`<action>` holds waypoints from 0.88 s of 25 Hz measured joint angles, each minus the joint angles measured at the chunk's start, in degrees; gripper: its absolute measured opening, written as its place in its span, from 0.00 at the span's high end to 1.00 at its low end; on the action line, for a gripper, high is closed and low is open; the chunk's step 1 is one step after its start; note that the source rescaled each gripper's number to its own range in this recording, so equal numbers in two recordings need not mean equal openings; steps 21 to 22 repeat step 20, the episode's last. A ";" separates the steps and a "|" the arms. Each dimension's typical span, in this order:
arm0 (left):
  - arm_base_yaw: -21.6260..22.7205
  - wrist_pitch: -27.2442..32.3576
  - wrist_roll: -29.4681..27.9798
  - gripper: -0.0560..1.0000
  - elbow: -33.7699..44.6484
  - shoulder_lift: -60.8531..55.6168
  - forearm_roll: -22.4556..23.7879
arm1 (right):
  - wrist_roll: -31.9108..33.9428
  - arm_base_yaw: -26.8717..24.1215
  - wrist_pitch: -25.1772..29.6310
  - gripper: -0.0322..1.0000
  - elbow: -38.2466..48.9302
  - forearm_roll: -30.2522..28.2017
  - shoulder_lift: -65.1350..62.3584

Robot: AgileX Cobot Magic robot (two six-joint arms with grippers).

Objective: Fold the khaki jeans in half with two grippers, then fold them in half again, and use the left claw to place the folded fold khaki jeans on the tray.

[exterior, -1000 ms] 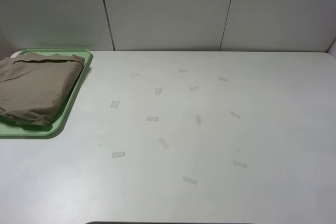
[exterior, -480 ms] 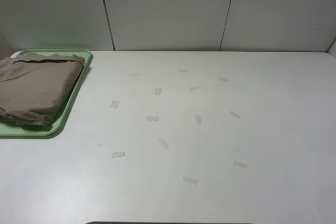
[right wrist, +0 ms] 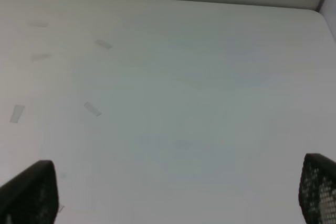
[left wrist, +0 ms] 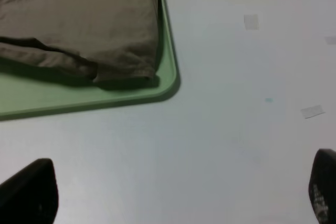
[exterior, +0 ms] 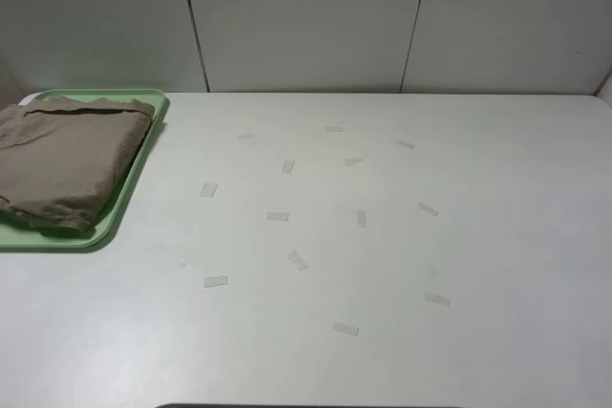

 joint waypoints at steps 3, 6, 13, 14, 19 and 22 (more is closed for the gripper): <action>0.00 0.00 0.00 0.01 0.00 0.00 0.00 | 0.00 0.00 0.00 0.00 0.00 0.00 0.00; 0.00 0.00 0.04 0.01 0.00 0.00 0.00 | 0.00 0.00 0.00 0.00 0.00 0.00 0.00; 0.00 0.00 0.04 0.01 0.00 0.00 0.00 | 0.00 0.00 0.00 0.00 0.00 0.00 0.00; 0.00 0.00 0.04 0.01 0.00 0.00 0.00 | 0.00 0.00 0.00 0.00 0.00 0.00 0.00; 0.00 0.00 0.04 0.01 0.00 0.00 0.00 | 0.00 0.00 0.00 0.00 0.00 0.00 0.00; 0.00 0.00 0.04 0.01 0.00 0.00 0.00 | 0.00 0.00 0.00 0.00 0.00 0.00 0.00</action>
